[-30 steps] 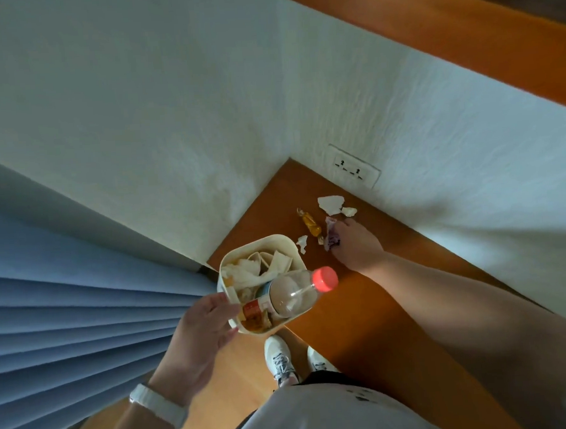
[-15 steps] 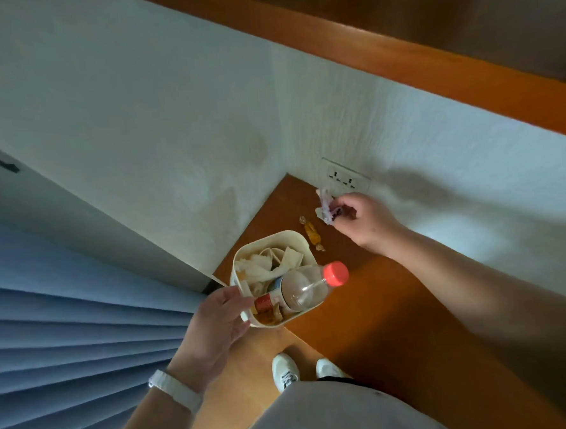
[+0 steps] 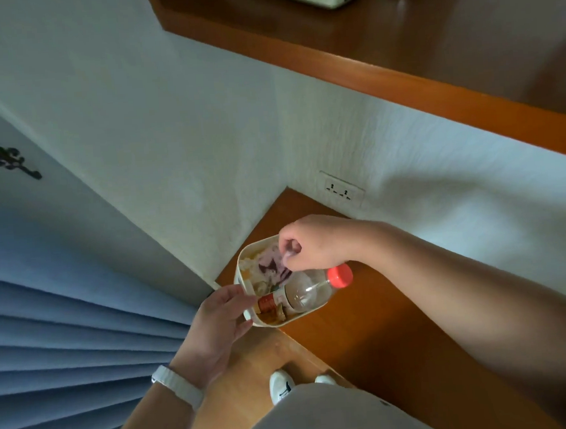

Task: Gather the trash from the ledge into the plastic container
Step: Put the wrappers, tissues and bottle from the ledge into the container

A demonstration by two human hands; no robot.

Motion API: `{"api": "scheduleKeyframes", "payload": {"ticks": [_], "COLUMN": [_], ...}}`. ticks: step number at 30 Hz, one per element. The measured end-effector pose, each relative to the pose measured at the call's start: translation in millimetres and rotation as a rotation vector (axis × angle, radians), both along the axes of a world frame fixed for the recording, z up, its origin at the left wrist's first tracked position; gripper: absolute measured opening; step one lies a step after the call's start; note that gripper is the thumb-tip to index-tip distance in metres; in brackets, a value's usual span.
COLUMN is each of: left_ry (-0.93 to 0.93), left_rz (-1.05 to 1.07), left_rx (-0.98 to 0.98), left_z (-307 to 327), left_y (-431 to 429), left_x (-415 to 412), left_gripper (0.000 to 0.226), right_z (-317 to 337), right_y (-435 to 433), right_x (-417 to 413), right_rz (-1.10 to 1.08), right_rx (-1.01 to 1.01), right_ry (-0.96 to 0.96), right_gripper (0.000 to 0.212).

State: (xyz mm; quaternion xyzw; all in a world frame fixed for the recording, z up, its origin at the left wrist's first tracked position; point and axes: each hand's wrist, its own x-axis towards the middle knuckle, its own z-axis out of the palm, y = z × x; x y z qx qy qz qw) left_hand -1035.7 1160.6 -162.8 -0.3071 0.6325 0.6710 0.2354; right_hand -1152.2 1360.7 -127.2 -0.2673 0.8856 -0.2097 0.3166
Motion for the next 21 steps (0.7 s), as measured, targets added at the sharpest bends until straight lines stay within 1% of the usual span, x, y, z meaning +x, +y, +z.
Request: {"api": "scheduleKeyframes", "payload": {"ticks": [3, 6, 8, 13, 19, 21], "left_ry": [0.0, -0.001, -0.007, -0.026, -0.031, -0.036], "left_rz": [0.013, 0.049, 0.075, 0.107, 0.179, 0.215], "left_rx": [0.01, 0.024, 0.024, 0.011, -0.014, -0.037], "left_z": [-0.1, -2.3, -4.1, -9.3, -10.5, -11.0], "left_y": [0.1, 0.5, 0.4, -1.6, -4.3, -5.4], "left_x": [2.6, 4.1, 3.7, 1.9, 2.5, 3.0], "left_gripper": [0.021, 0.019, 0.019, 0.019, 0.02, 0.021], "right_z": [-5.9, -14.2, -22.1, -72.5, -142.1, -158.4], "right_y": [5.6, 21.5, 34.6, 69.7, 94.6, 92.7], "right_x": [-0.4, -2.9, -7.9, -29.7, -47.0, -50.9], "right_rz": [-0.075, -0.168, -0.24, -0.382, -0.518, -0.525], "right_rx": [-0.048, -0.127, -0.134, -0.044, 0.099, 0.147], "right_ry": [0.057, 0.062, 0.069, 0.069, 0.081, 0.093], "right_gripper": [0.024, 0.021, 0.021, 0.026, 0.046, 0.052]}}
